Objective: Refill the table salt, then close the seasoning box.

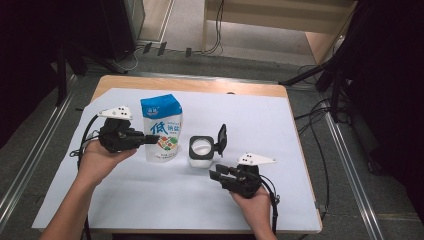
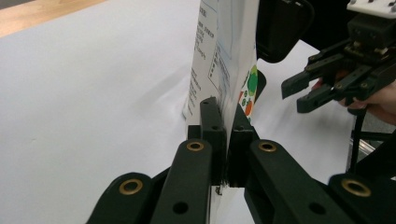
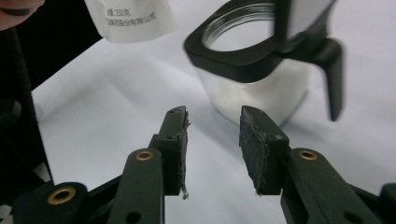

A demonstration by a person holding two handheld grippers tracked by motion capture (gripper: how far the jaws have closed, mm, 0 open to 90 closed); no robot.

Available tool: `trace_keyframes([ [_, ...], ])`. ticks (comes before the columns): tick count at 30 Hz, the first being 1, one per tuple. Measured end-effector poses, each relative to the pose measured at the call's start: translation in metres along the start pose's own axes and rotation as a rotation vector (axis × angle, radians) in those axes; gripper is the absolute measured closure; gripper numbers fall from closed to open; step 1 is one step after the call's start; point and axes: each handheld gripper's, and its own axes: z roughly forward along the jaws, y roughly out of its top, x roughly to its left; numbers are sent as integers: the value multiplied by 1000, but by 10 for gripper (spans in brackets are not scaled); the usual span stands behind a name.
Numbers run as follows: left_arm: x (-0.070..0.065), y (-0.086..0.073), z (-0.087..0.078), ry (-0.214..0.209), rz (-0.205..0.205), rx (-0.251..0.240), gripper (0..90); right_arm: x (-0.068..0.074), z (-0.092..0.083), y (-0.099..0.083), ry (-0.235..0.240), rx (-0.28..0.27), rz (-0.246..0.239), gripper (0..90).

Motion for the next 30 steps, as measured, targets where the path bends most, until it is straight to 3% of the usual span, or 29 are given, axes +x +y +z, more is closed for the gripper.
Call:
trace_keyframes([
  [7,13,-3,6,21,-19,11,900,-11,-8,7,-33,-16,5,637],
  [18,35,-1,9,56,-63,-22,900,-26,-16,20,-67,-32,5,640],
  [30,72,1,18,154,-95,-41,899,-46,-12,34,-95,-39,25,647],
])
